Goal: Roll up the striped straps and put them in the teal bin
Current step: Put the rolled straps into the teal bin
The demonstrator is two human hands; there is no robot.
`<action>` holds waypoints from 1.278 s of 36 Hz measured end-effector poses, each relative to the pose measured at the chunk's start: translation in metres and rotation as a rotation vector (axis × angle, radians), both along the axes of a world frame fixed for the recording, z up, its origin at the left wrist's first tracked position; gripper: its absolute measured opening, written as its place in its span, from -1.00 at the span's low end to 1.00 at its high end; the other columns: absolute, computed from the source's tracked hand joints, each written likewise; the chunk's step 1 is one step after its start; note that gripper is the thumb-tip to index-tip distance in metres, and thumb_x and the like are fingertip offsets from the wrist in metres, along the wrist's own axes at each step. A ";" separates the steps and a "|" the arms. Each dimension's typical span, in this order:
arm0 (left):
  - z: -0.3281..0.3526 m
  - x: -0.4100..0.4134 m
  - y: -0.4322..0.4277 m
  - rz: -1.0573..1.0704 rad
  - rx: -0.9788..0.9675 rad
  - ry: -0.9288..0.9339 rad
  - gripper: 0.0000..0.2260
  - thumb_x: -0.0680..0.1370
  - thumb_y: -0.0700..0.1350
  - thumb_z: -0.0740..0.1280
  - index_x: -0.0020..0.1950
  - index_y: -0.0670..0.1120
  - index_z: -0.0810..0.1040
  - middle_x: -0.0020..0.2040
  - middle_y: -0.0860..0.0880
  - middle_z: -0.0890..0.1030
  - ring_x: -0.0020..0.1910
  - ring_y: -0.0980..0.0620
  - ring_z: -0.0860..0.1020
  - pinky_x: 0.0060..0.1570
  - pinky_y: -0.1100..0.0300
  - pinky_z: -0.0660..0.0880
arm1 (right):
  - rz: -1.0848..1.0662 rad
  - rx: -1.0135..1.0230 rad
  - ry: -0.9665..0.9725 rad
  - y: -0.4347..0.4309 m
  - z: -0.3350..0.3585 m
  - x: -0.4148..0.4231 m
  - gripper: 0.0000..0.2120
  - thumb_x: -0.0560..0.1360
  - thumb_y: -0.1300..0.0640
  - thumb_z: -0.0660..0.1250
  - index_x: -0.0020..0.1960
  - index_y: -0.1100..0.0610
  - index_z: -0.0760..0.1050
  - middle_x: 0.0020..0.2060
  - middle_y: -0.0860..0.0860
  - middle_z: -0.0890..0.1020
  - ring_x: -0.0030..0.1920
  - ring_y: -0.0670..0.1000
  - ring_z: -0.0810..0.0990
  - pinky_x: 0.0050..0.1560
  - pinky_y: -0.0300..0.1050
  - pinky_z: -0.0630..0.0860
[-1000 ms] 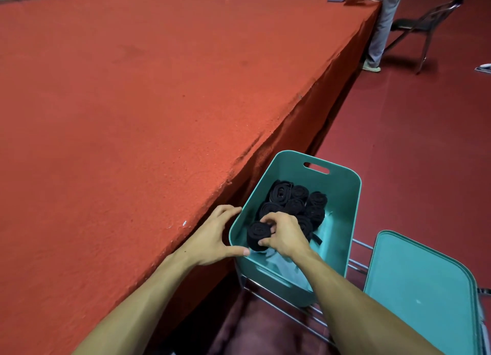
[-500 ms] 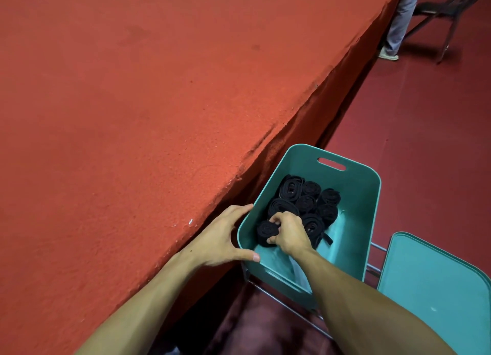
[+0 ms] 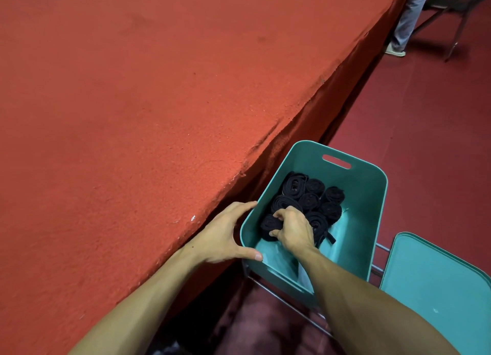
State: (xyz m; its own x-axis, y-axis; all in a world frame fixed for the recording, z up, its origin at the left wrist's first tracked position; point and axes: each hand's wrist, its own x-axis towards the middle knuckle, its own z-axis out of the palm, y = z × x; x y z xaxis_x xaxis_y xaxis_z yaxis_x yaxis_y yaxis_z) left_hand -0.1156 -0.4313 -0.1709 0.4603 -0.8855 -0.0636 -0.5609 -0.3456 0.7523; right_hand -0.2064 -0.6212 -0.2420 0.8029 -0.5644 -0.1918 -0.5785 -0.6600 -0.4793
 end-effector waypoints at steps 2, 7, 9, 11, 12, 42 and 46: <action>0.000 0.000 0.000 -0.003 0.000 0.002 -0.02 0.24 0.17 0.63 0.56 0.03 0.24 0.33 0.14 0.37 0.33 0.23 0.36 0.28 0.55 0.15 | 0.000 -0.007 -0.005 0.001 0.000 0.000 -0.53 0.41 0.08 0.55 0.28 0.06 0.53 0.12 -0.03 0.49 0.22 0.07 0.49 0.12 0.00 0.48; 0.000 0.000 0.001 -0.009 -0.004 -0.004 0.02 0.20 0.28 0.58 0.56 0.00 0.25 0.33 0.14 0.36 0.33 0.24 0.35 0.30 0.53 0.15 | -0.010 -0.033 -0.001 0.003 0.000 0.002 -0.53 0.43 0.06 0.53 0.29 0.05 0.49 -0.01 -0.08 0.45 0.14 0.08 0.54 0.07 -0.01 0.46; 0.000 0.000 0.001 -0.009 0.002 -0.006 -0.01 0.25 0.16 0.64 0.56 -0.02 0.24 0.33 0.12 0.36 0.33 0.23 0.35 0.30 0.54 0.14 | -0.014 -0.034 -0.001 0.005 0.000 0.003 -0.53 0.43 0.05 0.53 0.28 0.05 0.48 -0.05 -0.09 0.45 0.13 0.06 0.54 0.05 -0.01 0.46; -0.001 0.001 0.001 -0.004 0.005 -0.007 -0.03 0.27 0.11 0.64 0.56 -0.02 0.24 0.33 0.12 0.36 0.33 0.23 0.34 0.30 0.55 0.14 | -0.019 -0.034 0.002 0.005 0.000 0.003 -0.53 0.43 0.03 0.53 0.28 0.04 0.47 -0.02 -0.07 0.51 0.13 0.06 0.55 0.05 -0.02 0.47; -0.001 0.001 0.001 -0.003 0.007 -0.005 -0.03 0.27 0.11 0.64 0.56 -0.01 0.23 0.33 0.13 0.35 0.33 0.23 0.34 0.29 0.55 0.13 | -0.020 -0.036 0.003 0.005 0.000 0.003 -0.54 0.43 0.02 0.53 0.27 0.04 0.47 -0.01 -0.06 0.53 0.13 0.06 0.55 0.05 -0.02 0.47; 0.107 -0.003 0.019 0.062 0.111 -0.293 -0.30 0.48 0.01 0.50 0.54 -0.11 0.29 0.44 -0.07 0.33 0.41 0.00 0.36 0.38 0.21 0.32 | 0.258 -0.042 -0.160 0.009 0.172 0.011 -0.70 0.38 -0.02 0.58 0.03 0.06 0.62 -0.12 -0.02 0.62 -0.09 0.00 0.59 -0.07 -0.19 0.43; 0.132 0.019 0.084 0.205 0.169 -0.417 -0.33 0.47 0.04 0.50 0.52 -0.04 0.33 0.42 -0.03 0.36 0.30 0.01 0.44 0.28 0.25 0.38 | 0.411 -0.077 -0.209 0.064 0.208 0.031 -0.69 0.37 -0.02 0.58 0.04 0.08 0.63 -0.06 -0.01 0.66 -0.13 0.00 0.59 -0.09 -0.19 0.42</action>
